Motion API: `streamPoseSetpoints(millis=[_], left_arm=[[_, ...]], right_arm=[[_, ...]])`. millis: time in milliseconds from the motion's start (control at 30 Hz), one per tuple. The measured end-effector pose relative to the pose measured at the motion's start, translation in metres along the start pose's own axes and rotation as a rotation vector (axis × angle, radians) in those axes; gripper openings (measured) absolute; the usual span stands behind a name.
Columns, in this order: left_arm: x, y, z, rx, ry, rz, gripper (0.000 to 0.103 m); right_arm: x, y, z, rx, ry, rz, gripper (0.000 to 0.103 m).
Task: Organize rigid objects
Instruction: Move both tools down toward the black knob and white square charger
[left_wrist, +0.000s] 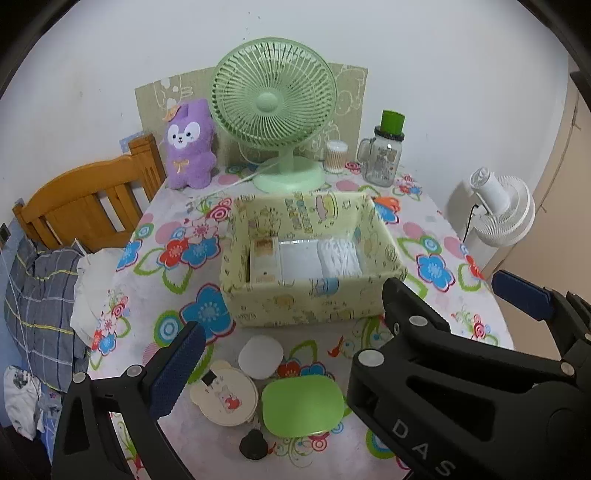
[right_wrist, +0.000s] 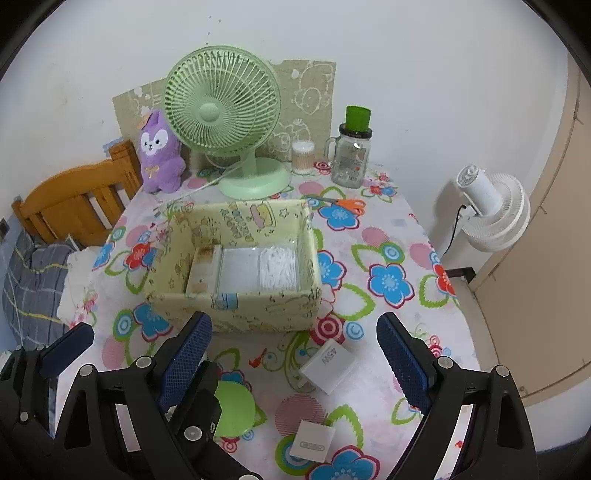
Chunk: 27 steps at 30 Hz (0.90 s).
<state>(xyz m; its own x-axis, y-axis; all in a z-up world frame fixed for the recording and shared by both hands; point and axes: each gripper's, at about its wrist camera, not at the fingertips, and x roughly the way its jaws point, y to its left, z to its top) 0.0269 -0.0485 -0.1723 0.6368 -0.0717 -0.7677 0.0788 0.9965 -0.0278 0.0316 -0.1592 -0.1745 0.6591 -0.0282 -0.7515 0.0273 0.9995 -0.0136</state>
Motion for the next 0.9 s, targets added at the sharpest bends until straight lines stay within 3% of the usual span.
streamPoseSetpoints(millis=[467, 900], left_arm=[[0.023, 0.012, -0.051, -0.042, 0.041, 0.015, 0.103], [0.044, 0.025, -0.089, -0.071, 0.1, -0.012, 0.103]], right_arm=[[0.022, 0.013, -0.047, -0.021, -0.012, 0.003, 0.093], [0.043, 0.023, -0.085, -0.013, 0.042, -0.01, 0.093]])
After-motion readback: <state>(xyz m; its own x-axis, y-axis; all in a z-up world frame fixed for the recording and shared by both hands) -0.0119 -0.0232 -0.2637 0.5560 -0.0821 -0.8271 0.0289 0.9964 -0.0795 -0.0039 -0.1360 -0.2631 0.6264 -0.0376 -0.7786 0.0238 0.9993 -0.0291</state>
